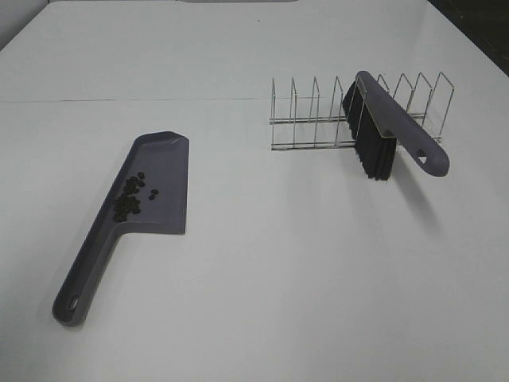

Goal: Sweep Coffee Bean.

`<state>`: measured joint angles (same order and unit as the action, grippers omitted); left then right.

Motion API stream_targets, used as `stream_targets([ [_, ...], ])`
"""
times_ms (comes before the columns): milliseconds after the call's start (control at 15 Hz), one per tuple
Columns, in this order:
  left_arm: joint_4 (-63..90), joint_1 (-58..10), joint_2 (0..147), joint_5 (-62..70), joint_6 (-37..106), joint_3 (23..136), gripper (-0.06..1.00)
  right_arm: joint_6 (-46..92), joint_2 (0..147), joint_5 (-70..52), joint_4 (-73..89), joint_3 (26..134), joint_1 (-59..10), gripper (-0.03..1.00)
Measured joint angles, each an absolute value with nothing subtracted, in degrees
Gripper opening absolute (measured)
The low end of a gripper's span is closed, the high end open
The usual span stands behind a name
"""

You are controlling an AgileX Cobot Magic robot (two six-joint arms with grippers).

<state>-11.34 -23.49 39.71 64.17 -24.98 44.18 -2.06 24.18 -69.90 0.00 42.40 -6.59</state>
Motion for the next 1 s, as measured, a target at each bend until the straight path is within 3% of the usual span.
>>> stream_targets([
  [533,-5.3,-23.5,11.9,66.0,-10.3,32.0,0.76,2.2,6.2,-70.0,0.0,33.2,-6.6,0.77],
  [1000,-3.3,-23.5,4.9,62.5,-4.1,30.1,0.76,2.6,-0.3,-70.2,0.0,29.0,-6.6,0.77],
])
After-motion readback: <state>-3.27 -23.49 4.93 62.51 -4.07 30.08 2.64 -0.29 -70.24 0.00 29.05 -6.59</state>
